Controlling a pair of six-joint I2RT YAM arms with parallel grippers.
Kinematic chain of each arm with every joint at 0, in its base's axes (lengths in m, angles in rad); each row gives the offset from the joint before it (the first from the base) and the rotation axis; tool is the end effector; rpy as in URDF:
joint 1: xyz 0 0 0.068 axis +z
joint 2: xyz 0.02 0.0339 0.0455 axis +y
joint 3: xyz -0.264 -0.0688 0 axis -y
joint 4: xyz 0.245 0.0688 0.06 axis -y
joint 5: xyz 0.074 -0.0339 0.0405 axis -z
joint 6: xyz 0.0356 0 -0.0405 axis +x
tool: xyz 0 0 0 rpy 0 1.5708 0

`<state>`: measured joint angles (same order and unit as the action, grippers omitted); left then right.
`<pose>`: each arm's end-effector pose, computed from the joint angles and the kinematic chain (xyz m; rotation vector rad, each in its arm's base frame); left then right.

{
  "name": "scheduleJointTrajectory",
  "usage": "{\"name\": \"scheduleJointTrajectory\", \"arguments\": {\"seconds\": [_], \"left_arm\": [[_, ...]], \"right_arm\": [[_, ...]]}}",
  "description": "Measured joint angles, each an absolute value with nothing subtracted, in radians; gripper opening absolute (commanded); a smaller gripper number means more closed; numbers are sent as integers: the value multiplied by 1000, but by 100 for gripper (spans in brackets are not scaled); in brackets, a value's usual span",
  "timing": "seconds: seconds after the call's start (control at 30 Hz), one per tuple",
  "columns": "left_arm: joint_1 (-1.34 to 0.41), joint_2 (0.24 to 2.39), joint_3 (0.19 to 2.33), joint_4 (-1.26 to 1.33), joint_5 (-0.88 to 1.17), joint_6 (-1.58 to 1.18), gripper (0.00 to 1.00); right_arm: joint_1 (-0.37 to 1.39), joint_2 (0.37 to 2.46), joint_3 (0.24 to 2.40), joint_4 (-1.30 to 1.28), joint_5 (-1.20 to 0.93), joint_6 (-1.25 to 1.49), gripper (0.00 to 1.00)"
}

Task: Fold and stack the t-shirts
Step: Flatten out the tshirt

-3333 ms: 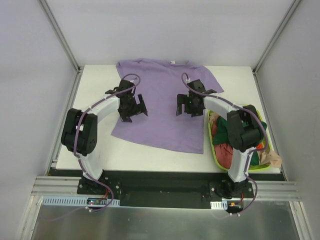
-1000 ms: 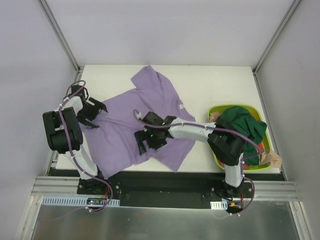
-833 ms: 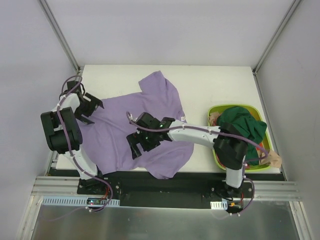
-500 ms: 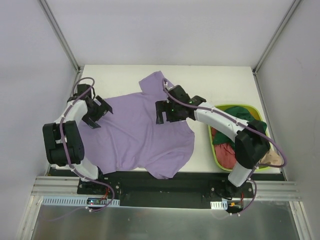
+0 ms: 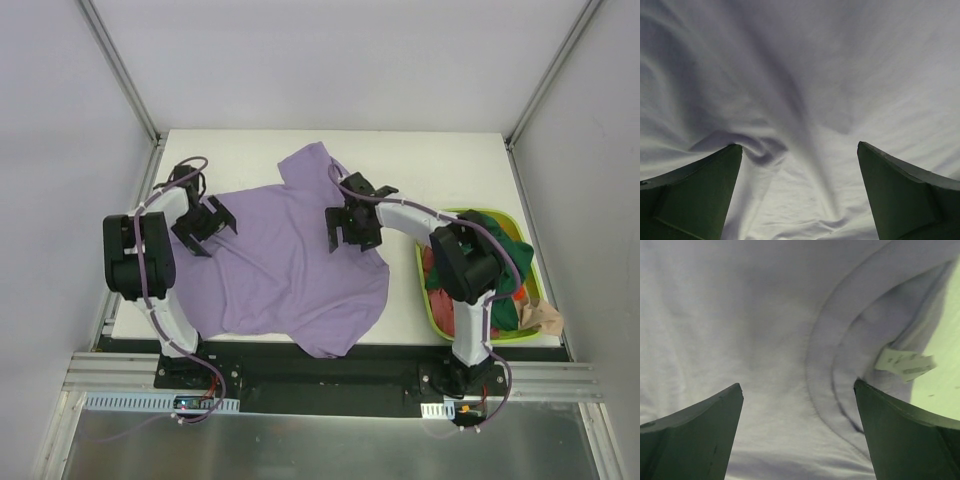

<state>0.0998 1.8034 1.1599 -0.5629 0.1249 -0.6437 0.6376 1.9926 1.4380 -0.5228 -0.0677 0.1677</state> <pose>0.3505 0.0306 0.1692 -0.9898 2.6278 -0.3081 0.3359 0.2518 0.1799 -0.6491 2.6130 0.3496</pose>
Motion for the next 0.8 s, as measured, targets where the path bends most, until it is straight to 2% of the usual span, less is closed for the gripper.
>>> {"name": "scheduleJointTrajectory", "arguments": {"seconds": [0.2,0.53,0.7,0.8], "left_arm": [[100,1963,1374,-590,183,-641,99],[71,2257,1827,-592,305,-641,99],[64,2279,1865,-577,347,-628,99],[64,2204,1768,-567,326,-602,99]], "right_arm": [[544,2039,1493,-539,-86,172,96],[402,2168,1700,-592,-71,187,96],[392,2169,1731,-620,-55,110,96],[411,2140,1740,-619,-47,25,96]]}}
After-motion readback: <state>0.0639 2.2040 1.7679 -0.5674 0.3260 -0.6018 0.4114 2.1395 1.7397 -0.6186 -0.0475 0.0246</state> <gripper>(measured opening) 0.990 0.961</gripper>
